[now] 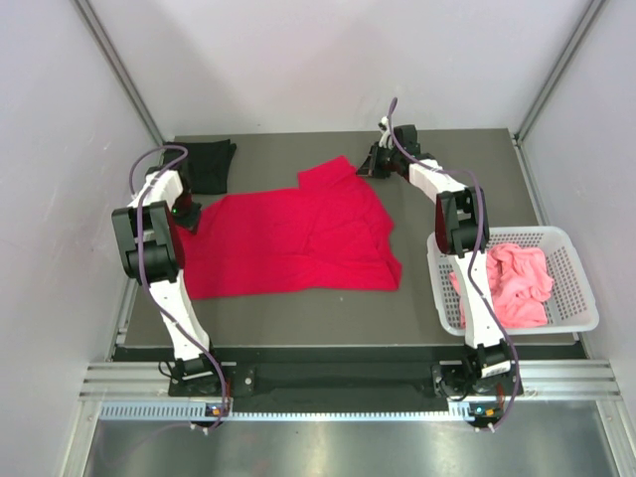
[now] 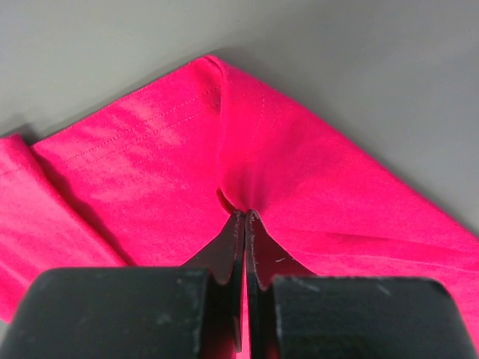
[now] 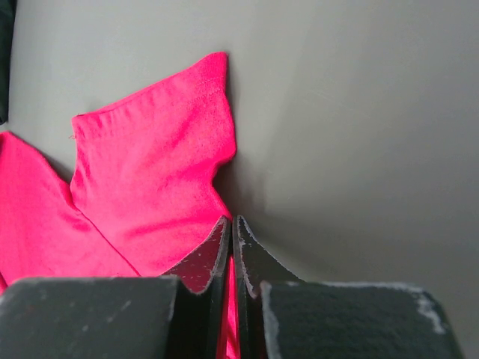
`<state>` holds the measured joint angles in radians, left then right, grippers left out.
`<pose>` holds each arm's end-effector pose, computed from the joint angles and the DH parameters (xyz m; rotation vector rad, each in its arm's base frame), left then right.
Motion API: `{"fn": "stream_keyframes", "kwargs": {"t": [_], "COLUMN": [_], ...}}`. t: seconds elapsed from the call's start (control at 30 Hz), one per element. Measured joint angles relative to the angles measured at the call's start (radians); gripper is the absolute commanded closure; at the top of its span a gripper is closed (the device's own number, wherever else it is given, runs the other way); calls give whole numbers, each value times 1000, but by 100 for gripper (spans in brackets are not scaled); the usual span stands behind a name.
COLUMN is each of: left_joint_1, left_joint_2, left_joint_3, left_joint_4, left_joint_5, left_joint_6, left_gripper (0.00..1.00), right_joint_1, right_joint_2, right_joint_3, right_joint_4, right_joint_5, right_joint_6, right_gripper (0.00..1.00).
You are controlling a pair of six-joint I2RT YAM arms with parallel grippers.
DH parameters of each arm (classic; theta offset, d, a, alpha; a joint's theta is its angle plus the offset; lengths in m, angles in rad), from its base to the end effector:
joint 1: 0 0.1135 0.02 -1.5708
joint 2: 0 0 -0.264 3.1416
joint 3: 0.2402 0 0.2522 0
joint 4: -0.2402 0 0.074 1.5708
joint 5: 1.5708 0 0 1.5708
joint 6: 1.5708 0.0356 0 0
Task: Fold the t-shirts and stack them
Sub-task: Fold the tshirt
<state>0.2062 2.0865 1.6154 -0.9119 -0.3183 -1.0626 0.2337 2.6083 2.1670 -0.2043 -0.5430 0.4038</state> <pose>0.4047 0.0960 0.1795 -1.7085 2.2497 0.3020 0.5579 0.1517 0.1345 -0.1202 2.2699 0.9470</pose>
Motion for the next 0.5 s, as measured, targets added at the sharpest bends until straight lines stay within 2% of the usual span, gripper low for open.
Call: {"fn": "stream_keyframes", "kwargs": {"t": [0.23,0.5], "left_joint_1": [26,106], "left_joint_2": [-8,-89], "left_joint_3": [-23,-39], "left_joint_4": [48,187], "left_joint_5": [36,174], "left_joint_6": [81,261], "left_gripper": [100,100], "right_joint_1": [0,-7], "right_joint_2": [-16,-86], "right_joint_3": [-29,-61], "right_joint_4": [10,-56], "right_joint_5": [3,33], "right_joint_6": [11,40], "right_gripper": [100,100]}}
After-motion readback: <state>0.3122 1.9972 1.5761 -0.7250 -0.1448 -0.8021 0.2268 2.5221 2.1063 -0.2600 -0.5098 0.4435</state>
